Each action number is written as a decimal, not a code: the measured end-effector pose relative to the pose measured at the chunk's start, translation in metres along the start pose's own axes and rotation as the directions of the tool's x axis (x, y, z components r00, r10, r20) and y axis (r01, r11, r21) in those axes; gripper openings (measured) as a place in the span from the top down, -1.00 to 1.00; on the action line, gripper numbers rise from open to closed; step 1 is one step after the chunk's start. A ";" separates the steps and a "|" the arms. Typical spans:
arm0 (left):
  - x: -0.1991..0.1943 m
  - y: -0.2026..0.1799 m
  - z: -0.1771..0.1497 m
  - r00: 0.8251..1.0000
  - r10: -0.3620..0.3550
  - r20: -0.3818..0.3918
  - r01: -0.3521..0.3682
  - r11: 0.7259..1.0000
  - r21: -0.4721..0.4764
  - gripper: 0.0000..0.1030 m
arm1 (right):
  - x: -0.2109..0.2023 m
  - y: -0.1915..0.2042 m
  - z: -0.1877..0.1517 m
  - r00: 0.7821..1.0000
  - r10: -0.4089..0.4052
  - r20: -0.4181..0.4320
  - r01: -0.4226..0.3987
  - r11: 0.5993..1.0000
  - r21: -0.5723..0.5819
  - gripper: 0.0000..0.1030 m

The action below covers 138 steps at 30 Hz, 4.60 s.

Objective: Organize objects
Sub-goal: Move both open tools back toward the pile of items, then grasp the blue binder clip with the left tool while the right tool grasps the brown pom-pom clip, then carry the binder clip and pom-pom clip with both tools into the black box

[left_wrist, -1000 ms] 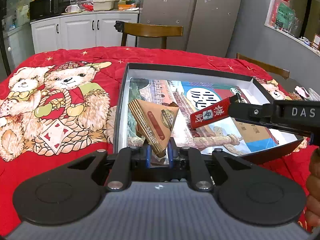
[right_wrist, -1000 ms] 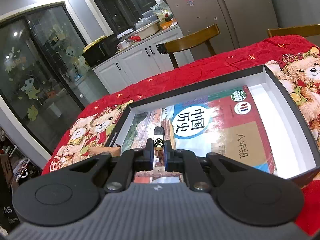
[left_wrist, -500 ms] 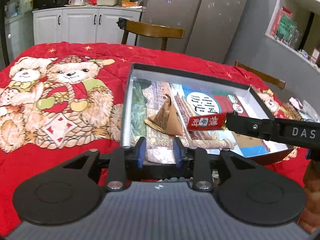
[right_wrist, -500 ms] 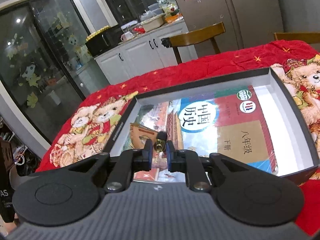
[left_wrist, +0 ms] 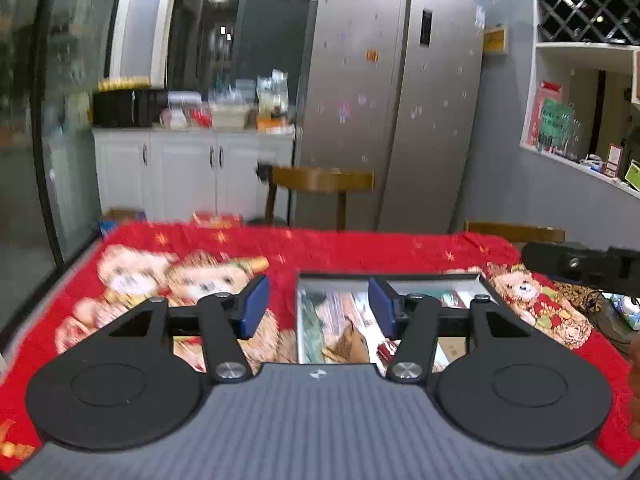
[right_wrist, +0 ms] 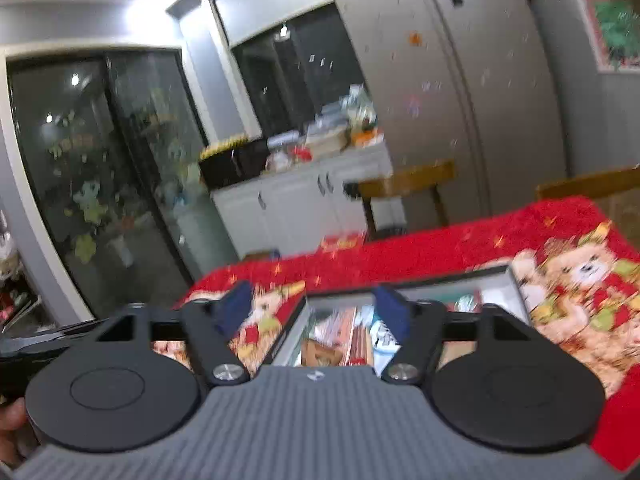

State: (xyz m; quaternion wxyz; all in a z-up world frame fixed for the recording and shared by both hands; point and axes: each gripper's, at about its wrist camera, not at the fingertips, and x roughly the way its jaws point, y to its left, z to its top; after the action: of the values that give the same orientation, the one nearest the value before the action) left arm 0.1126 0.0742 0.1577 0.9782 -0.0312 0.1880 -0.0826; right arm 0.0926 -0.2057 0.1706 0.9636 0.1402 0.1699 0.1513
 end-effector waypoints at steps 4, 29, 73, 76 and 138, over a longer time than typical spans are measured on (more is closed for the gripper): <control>-0.037 -0.003 -0.002 0.999 -0.003 0.034 0.002 0.999 0.033 -0.36 | -0.027 0.016 -0.010 0.999 -0.005 0.045 0.006 1.000 -0.021 -0.78; -0.045 0.010 -0.136 0.967 0.039 -0.253 -0.005 0.991 0.133 -0.37 | -0.042 0.044 -0.151 0.992 -0.093 -0.085 0.105 0.984 0.143 -0.91; -0.034 0.057 -0.175 0.960 0.135 -0.245 -0.148 0.988 -0.035 0.76 | 0.009 0.078 -0.199 0.965 -0.098 -0.243 0.109 0.994 0.028 -0.52; -0.034 0.057 -0.176 0.960 0.140 -0.243 -0.152 0.988 -0.030 0.76 | 0.012 0.083 -0.199 0.963 -0.107 -0.249 0.109 0.994 -0.007 -0.30; -0.083 0.025 -0.130 0.984 0.163 -0.076 -0.165 0.986 -0.021 0.76 | -0.072 0.067 -0.137 0.991 -0.129 -0.038 0.128 0.991 -0.030 0.24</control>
State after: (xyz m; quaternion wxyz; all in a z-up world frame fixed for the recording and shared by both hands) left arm -0.0084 0.1093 0.0646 0.9735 -0.0259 0.2270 -0.0001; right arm -0.0386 -0.1388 0.0888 0.9696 0.1125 0.1958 0.0939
